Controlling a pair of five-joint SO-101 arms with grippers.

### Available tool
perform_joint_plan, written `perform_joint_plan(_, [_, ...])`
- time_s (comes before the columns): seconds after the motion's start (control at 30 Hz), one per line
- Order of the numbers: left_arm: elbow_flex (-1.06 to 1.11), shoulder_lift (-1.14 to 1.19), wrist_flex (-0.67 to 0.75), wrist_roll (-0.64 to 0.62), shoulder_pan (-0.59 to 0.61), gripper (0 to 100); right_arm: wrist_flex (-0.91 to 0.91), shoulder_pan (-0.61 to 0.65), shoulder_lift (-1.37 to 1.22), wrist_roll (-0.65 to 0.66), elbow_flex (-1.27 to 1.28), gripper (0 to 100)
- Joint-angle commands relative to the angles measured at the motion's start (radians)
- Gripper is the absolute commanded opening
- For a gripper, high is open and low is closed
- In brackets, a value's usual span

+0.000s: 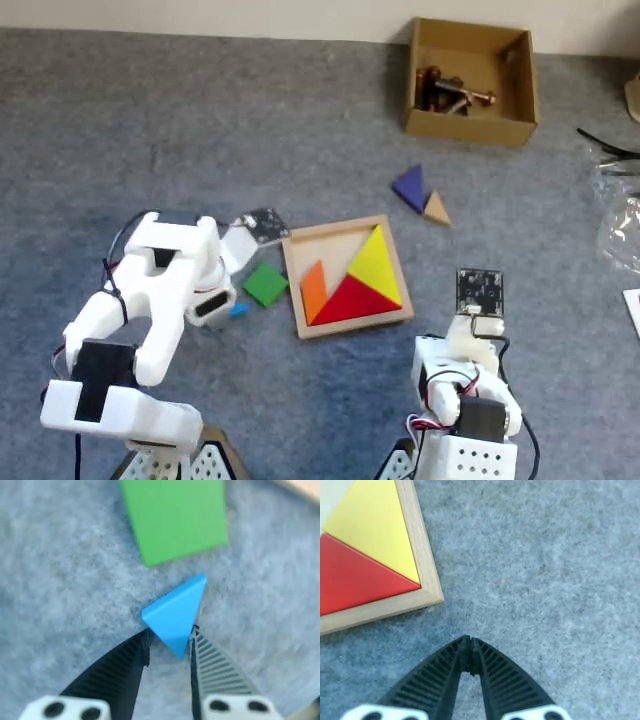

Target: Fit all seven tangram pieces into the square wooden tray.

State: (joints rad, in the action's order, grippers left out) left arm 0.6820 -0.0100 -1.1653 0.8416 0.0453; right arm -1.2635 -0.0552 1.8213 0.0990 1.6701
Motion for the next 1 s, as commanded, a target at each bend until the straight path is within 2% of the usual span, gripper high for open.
perform_joint_plan(0.0, [-0.053, -0.021, 0.011, 0.285, 0.042, 13, 0.016, 0.016, 0.015, -0.011, 0.114, 0.5])
perform_joint_plan(0.27, [-0.120, -0.025, 0.003, 0.609, 0.030, 13, 0.016, 0.016, 0.015, -0.011, 0.114, 0.5])
perform_joint_plan(0.67, [-0.217, -0.019, 0.029, 0.620, 0.019, 13, 0.016, 0.016, 0.015, -0.011, 0.114, 0.5])
perform_joint_plan(0.73, [-0.217, -0.019, 0.063, 0.519, 0.021, 13, 0.016, 0.016, 0.015, -0.011, 0.114, 0.5])
perform_joint_plan(0.8, [-0.228, -0.024, 0.127, 0.319, 0.021, 13, 0.016, 0.016, 0.015, -0.011, 0.114, 0.5])
perform_joint_plan(0.87, [-0.240, -0.030, 0.186, 0.011, 0.021, 13, 0.016, 0.016, 0.015, -0.011, 0.114, 0.5])
perform_joint_plan(0.97, [-0.265, -0.028, 0.175, -0.528, 0.021, 13, 0.016, 0.016, 0.015, -0.011, 0.114, 0.5])
